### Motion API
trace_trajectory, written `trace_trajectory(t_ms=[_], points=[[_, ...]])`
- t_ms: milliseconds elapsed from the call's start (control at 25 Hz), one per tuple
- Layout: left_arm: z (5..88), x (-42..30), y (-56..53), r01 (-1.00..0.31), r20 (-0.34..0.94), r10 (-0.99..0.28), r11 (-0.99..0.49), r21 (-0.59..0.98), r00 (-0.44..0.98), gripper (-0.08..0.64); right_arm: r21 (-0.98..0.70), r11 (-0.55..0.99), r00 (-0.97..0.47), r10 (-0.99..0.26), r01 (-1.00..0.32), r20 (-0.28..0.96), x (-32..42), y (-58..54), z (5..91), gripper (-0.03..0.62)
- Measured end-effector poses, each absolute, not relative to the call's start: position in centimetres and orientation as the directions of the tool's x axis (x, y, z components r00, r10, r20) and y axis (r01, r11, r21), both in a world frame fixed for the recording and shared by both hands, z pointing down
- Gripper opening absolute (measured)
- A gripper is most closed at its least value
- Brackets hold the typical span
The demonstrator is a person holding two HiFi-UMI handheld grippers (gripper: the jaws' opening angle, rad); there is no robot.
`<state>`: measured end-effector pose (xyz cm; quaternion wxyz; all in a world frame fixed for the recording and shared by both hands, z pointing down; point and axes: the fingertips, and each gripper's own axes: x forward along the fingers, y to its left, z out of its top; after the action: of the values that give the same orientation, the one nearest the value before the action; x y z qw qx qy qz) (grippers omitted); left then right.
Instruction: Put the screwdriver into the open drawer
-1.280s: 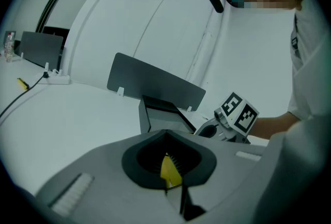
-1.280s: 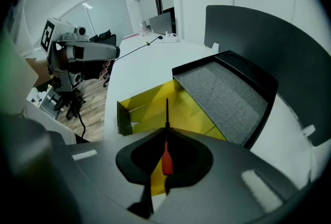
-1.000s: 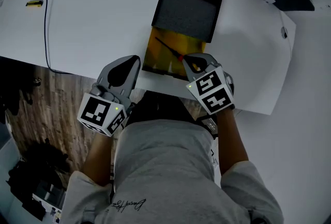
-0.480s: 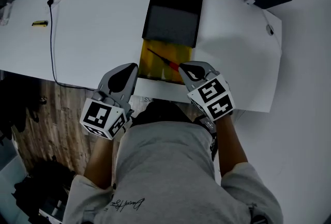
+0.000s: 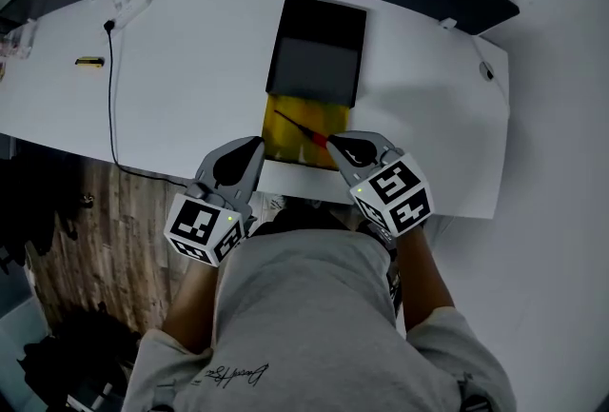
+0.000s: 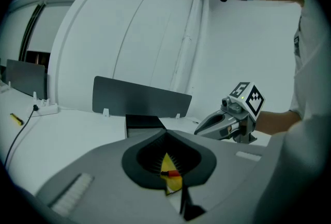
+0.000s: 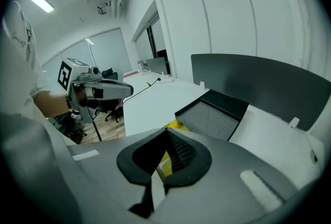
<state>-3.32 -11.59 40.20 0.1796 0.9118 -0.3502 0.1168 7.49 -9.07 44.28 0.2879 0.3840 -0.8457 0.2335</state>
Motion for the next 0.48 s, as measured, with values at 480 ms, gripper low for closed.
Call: trace_trajectory(t_ms=[480], points=[[39.0,-3.0,-11.1,-0.672,0.325,-0.596,-0.705,0.226,0.734,0.0,-0.169,0.604,-0.547,-0.524,-0.779,0.653,7.2,-8.5,43.5,0.014]])
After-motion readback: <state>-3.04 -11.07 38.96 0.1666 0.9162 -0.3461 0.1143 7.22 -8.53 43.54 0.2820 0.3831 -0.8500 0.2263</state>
